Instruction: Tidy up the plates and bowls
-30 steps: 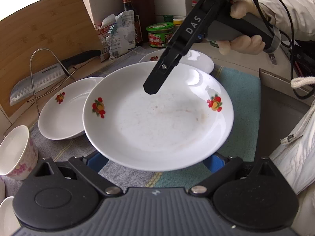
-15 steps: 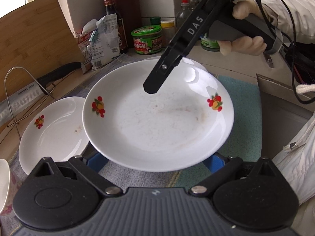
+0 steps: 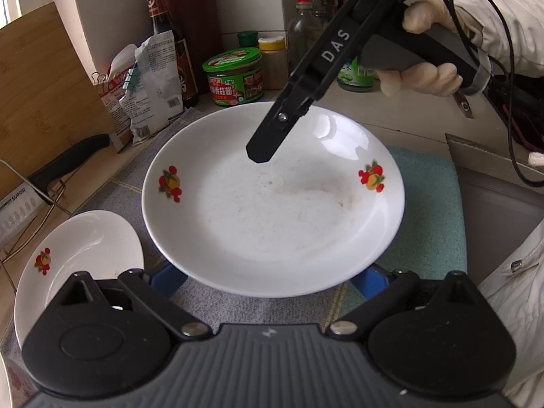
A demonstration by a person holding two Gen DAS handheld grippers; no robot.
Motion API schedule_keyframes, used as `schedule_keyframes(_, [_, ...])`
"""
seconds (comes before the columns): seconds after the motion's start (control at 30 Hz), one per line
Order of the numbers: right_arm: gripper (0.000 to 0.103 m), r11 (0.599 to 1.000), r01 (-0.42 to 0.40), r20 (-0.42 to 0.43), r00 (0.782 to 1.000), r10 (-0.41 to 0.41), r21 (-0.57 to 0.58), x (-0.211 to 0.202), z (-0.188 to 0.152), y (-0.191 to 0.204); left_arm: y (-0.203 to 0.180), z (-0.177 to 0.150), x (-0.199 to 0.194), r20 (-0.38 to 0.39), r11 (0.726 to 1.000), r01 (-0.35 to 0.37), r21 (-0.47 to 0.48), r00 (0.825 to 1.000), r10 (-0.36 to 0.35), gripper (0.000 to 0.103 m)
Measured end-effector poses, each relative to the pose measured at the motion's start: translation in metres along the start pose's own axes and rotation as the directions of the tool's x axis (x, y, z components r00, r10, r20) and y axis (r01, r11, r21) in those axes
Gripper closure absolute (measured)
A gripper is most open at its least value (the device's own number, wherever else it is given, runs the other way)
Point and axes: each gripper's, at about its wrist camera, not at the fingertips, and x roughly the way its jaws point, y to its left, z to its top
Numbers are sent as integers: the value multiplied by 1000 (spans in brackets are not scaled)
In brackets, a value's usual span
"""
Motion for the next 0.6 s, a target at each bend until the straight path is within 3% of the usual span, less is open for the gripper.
schedule_keyframes(0.6, [20,997,48,9,999,-48,55,-5,-4,-39,2,22,37,-10,998,50,24,999,-50,3])
